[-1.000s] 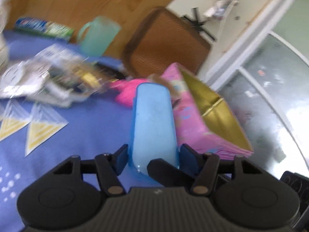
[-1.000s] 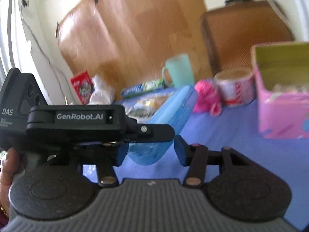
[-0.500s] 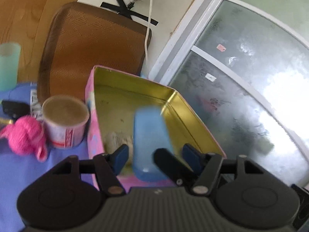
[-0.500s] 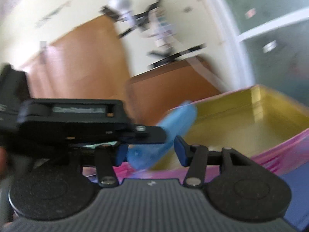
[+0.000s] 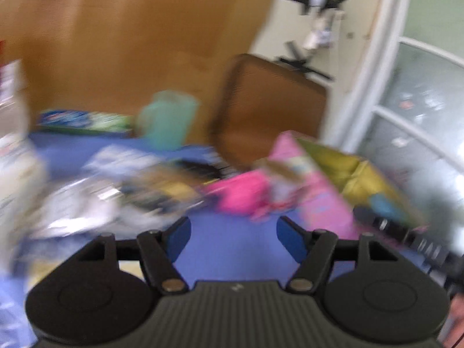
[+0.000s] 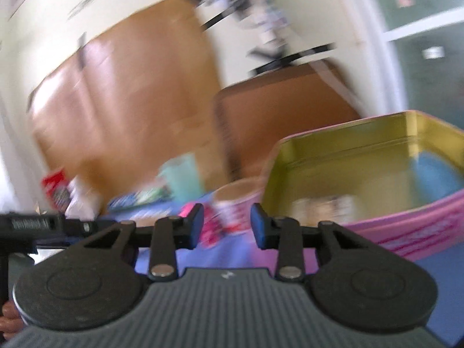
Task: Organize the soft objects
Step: 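Lower the blue case into the pink tin and open the left gripper, then grasp the pink fluffy cloth with the right gripper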
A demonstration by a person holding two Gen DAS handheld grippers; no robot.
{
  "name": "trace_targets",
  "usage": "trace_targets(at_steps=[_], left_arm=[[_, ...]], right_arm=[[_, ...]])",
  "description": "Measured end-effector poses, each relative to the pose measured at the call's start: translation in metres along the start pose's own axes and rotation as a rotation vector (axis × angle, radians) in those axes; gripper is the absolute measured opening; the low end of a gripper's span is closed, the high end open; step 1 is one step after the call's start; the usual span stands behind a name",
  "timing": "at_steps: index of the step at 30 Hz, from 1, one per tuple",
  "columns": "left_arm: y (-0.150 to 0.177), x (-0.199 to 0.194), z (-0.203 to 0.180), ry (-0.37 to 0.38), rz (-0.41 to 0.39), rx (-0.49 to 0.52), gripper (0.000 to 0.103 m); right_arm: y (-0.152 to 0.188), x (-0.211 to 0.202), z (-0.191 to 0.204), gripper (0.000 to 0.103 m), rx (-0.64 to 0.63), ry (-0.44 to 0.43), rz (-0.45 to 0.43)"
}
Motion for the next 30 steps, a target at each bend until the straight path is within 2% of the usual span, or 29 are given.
trace_targets(at_steps=[2, 4, 5, 6, 8, 9, 11, 12, 13, 14, 15, 17, 19, 23, 24, 26, 28, 29, 30], left_arm=[[0.016, 0.004, 0.026, -0.047, 0.017, -0.028, 0.067], [0.028, 0.011, 0.045, -0.055, 0.037, -0.079, 0.067], [0.035, 0.016, 0.051, -0.059, 0.042, -0.101, 0.067], [0.035, 0.017, 0.054, -0.056, 0.038, -0.111, 0.062], [0.031, 0.013, 0.054, -0.043, -0.003, -0.121, 0.065], [0.031, 0.015, 0.053, -0.041, 0.002, -0.113, 0.065], [0.032, 0.013, 0.053, -0.03, 0.0, -0.104, 0.065], [0.032, 0.013, 0.053, -0.029, -0.002, -0.103, 0.065], [0.031, 0.013, 0.052, -0.028, -0.004, -0.104, 0.065], [0.031, 0.012, 0.053, -0.024, -0.007, -0.107, 0.065], [0.032, 0.011, 0.055, -0.021, -0.009, -0.11, 0.065], [0.033, 0.01, 0.056, -0.014, -0.01, -0.12, 0.065], [0.033, 0.009, 0.057, -0.002, -0.008, -0.129, 0.065], [0.033, 0.008, 0.053, 0.049, 0.002, -0.136, 0.065], [0.033, 0.008, 0.05, 0.073, 0.017, -0.137, 0.065], [0.031, 0.01, 0.045, 0.127, 0.042, -0.16, 0.066], [0.022, 0.012, 0.037, 0.174, 0.056, -0.206, 0.074], [0.016, 0.012, 0.033, 0.176, 0.055, -0.217, 0.075], [0.012, 0.012, 0.026, 0.178, 0.049, -0.209, 0.076]], right_arm=[[0.008, 0.024, 0.016, 0.039, -0.037, -0.015, 0.07], [0.011, 0.048, 0.024, 0.041, -0.062, -0.024, 0.116], [0.011, 0.061, 0.024, 0.048, -0.062, -0.013, 0.138], [0.008, 0.073, 0.021, 0.052, -0.055, 0.001, 0.148], [0.002, 0.091, 0.017, 0.059, -0.036, 0.026, 0.15], [0.001, 0.099, 0.013, 0.061, -0.029, 0.037, 0.154], [0.0, 0.114, 0.007, 0.06, 0.012, 0.034, 0.17], [0.002, 0.119, 0.003, 0.052, 0.045, 0.037, 0.181], [0.005, 0.122, -0.003, 0.038, 0.067, 0.052, 0.191], [0.007, 0.12, -0.005, 0.026, 0.066, 0.063, 0.193], [0.008, 0.116, -0.003, 0.016, 0.091, 0.038, 0.194], [0.014, 0.102, 0.001, 0.013, 0.138, -0.004, 0.216], [0.025, 0.079, 0.011, 0.003, 0.126, -0.033, 0.238], [0.052, 0.02, 0.023, 0.003, 0.133, -0.103, 0.276], [0.058, 0.008, 0.025, 0.008, 0.127, -0.116, 0.283], [0.066, -0.008, 0.031, 0.01, 0.057, -0.11, 0.283], [0.068, -0.008, 0.035, 0.013, -0.046, -0.071, 0.299], [0.067, -0.006, 0.036, 0.017, -0.064, -0.058, 0.296], [0.064, -0.002, 0.035, 0.03, -0.061, -0.063, 0.297]])
Point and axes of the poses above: each gripper's, at about its wrist camera, not at the fingertips, and x roughly the way its jaws point, z to its left, y to its underside, the point moved 10 cm from there along x, roughly the way its jaws point, and after that the axes turned 12 degrees about -y, right-handed, at the moved point
